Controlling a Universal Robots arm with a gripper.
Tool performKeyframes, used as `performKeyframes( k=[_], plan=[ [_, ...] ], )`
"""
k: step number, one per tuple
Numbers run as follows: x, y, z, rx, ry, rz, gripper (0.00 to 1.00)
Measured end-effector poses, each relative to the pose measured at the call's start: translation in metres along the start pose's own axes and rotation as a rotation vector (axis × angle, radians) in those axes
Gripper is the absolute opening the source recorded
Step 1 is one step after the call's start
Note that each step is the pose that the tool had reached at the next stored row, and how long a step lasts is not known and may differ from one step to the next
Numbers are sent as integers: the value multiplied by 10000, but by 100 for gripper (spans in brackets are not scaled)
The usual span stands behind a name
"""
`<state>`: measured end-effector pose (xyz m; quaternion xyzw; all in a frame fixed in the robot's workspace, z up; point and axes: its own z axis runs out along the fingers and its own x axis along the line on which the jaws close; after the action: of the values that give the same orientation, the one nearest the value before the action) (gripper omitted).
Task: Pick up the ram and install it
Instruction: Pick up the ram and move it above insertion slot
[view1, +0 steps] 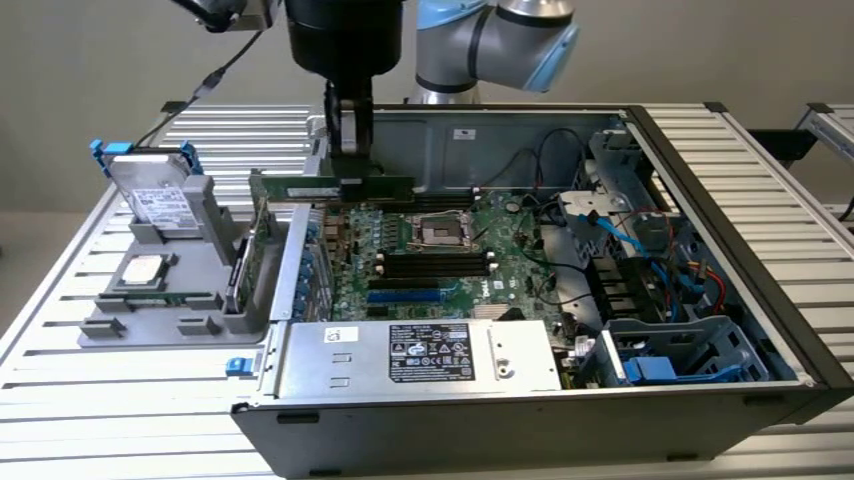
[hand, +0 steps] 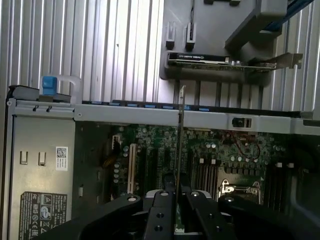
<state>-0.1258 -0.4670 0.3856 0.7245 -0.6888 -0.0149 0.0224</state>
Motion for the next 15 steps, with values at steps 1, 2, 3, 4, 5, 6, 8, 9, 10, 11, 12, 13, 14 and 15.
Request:
performKeyframes(
  k=[1, 2, 3, 4, 5, 6, 8, 9, 10, 11, 12, 13, 14, 15],
  plan=[
    [3, -50, 5, 0, 0, -1, 14],
    [5, -96, 14, 0, 1, -2, 14],
    [5, -138, 25, 0, 3, -1, 14],
    [6, -186, 39, 0, 7, 0, 14],
    [8, -232, 53, 0, 10, -1, 14],
    [10, -307, 75, 0, 15, 0, 14],
    [13, -394, 103, -1, 20, -1, 14],
    [14, -441, 118, -1, 22, 0, 14],
    [15, -485, 132, -1, 25, 1, 14],
    [17, -532, 147, -1, 27, 1, 14],
    [18, -580, 163, -1, 30, 0, 14],
    [19, -626, 178, -1, 33, 0, 14],
    [20, -673, 194, -1, 33, 1, 14],
    [19, -719, 208, -2, 37, 0, 14]
  ],
)
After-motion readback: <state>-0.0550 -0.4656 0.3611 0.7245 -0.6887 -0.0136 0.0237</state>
